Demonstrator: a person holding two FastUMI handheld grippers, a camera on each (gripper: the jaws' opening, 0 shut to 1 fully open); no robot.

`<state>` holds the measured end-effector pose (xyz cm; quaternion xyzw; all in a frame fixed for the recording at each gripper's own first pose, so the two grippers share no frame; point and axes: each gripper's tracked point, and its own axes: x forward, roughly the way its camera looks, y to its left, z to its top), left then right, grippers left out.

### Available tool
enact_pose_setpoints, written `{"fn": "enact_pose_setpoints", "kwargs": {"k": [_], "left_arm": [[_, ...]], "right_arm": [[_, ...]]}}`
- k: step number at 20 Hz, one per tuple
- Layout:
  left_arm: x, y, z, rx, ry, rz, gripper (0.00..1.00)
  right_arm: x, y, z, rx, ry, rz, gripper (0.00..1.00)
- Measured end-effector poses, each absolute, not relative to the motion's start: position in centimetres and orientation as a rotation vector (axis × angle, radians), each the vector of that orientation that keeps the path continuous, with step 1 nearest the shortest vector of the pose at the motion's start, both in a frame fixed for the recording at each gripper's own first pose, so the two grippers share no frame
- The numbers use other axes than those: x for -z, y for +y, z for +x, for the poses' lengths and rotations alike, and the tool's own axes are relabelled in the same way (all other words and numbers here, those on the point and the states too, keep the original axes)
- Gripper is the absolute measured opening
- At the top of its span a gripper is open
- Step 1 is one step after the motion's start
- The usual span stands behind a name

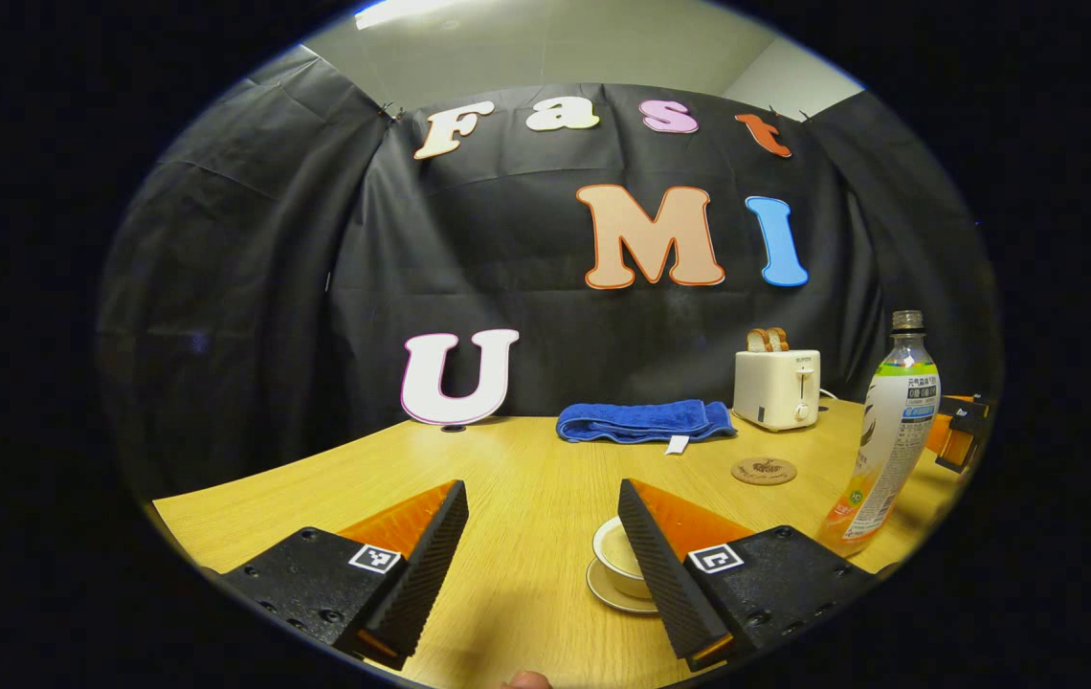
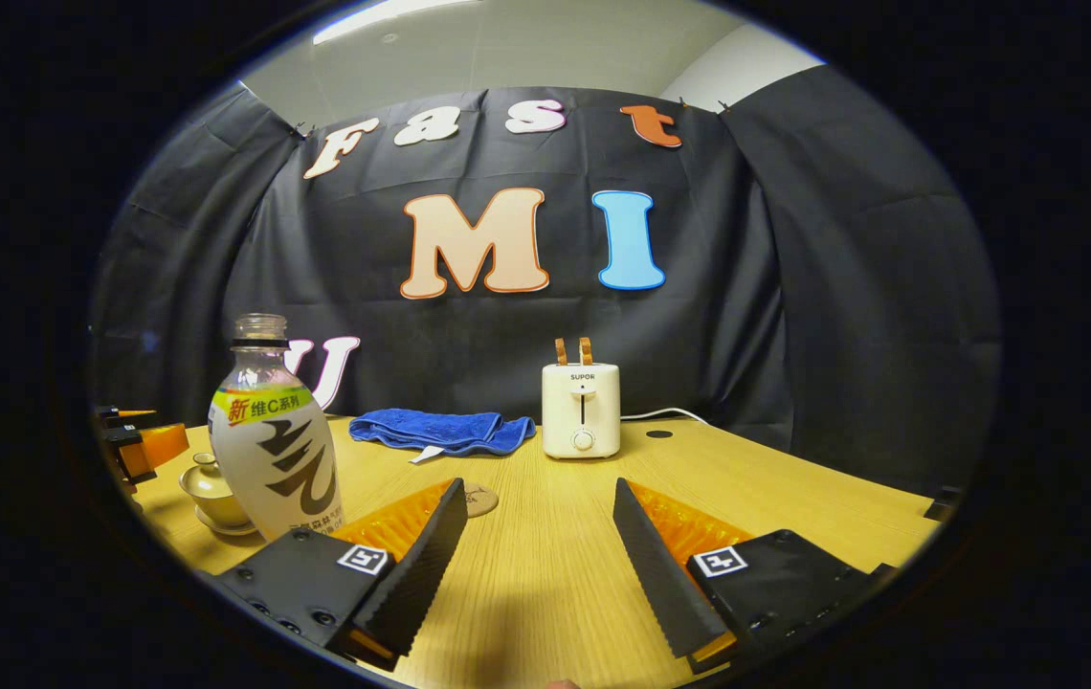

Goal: Open the teacup lid with one hand, grasp the water bottle and pour water into the teacup with the other hand; after pouring, place the water bottle on the coaster and then close the teacup lid.

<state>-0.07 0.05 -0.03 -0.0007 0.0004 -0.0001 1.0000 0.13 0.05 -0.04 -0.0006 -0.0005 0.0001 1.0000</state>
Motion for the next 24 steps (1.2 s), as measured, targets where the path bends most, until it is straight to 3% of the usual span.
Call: {"fn": "enact_pose_setpoints", "kwargs": {"k": [15, 24], "left_arm": [[-0.2, -0.1, -0.1, 0.003, -0.007, -0.010, 0.93], [-0.4, -5.0, 0.8, 0.151, 0.033, -0.013, 0.94]], "right_arm": [[0.1, 0.1, 0.2, -0.001, -0.001, -0.001, 0.96], [0.1, 0.1, 0.2, 0.000, -0.003, -0.001, 0.98]]}}
